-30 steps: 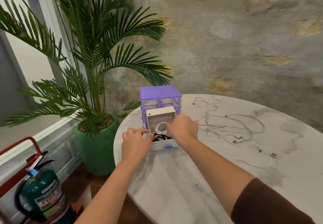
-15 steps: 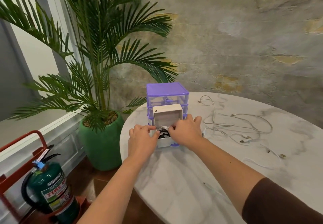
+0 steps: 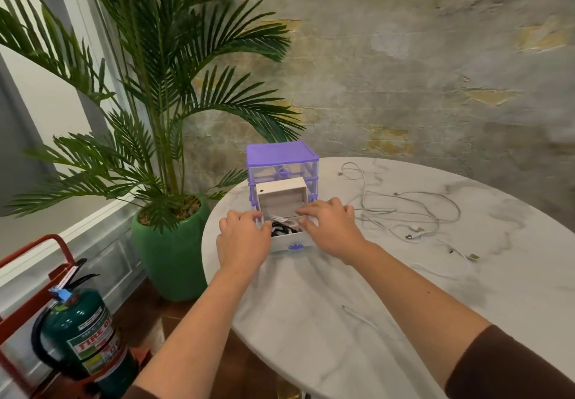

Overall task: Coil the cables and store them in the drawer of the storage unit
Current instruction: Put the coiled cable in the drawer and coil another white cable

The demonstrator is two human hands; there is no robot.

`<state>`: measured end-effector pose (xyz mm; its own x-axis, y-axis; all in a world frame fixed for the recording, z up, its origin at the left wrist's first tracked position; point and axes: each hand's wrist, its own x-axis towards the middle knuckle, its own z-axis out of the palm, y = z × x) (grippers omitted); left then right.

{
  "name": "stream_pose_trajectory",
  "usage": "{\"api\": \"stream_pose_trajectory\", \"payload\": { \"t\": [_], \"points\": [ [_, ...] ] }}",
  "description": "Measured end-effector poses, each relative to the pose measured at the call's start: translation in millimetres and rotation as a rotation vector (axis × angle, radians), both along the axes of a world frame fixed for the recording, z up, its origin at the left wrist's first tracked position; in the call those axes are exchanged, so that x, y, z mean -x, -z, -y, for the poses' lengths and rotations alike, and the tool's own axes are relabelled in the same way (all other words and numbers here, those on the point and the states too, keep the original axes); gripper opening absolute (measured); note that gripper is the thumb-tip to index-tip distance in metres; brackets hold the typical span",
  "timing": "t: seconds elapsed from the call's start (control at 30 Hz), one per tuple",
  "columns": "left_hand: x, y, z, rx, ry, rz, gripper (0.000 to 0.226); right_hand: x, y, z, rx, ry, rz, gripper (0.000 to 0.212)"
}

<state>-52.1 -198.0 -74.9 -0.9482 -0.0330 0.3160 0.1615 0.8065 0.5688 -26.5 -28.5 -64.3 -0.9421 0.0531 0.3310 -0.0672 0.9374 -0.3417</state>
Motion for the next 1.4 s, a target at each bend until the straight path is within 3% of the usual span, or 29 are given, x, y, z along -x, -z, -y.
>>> {"api": "stream_pose_trajectory", "payload": {
  "t": [0.17, 0.3, 0.47, 0.6, 0.87, 0.97, 1.07, 1.23, 1.4],
  "points": [
    [-17.4, -10.3, -38.5, -0.039, 0.155, -0.098, 0.022, -30.3, 2.4, -46.8, 0.190, 0.097, -0.091, 0.017],
    [-27.6, -10.4, -75.4, -0.052, 0.330, -0.082, 0.021, -40.7, 7.4, -80.2, 0.230, 0.256, -0.134, 0.024],
    [-33.1, 0.9, -111.6, -0.001, 0.423, -0.040, 0.022, -36.3, 14.4, -110.0, 0.063, 0.342, 0.101, 0.045],
    [-27.8, 9.8, -130.8, 0.065, 0.444, -0.044, 0.029, -33.1, 22.0, -122.5, 0.044, 0.306, 0.109, 0.027],
    [-30.4, 15.6, -155.9, 0.257, 0.458, -0.110, 0.041, -39.8, 14.9, -128.5, 0.753, 0.249, -0.228, 0.011],
    [-29.7, 21.6, -162.1, 0.250, 0.482, -0.190, 0.047, -45.3, 10.8, -129.3, 1.000, 0.183, -0.239, 0.012],
    [-27.6, 30.2, -163.1, 0.256, 0.530, -0.279, 0.034, -54.3, 4.3, -129.3, 1.158, 0.125, -0.252, 0.014],
    [-25.4, 34.4, -158.6, 0.224, 0.518, -0.490, 0.039, -63.4, -1.0, -134.8, 1.285, 0.158, -0.297, 0.020],
    [-29.5, 24.6, -151.3, 0.122, 0.521, -0.522, 0.037, -67.3, -1.8, -147.2, 1.266, 0.268, -0.463, 0.024]
  ]
}}
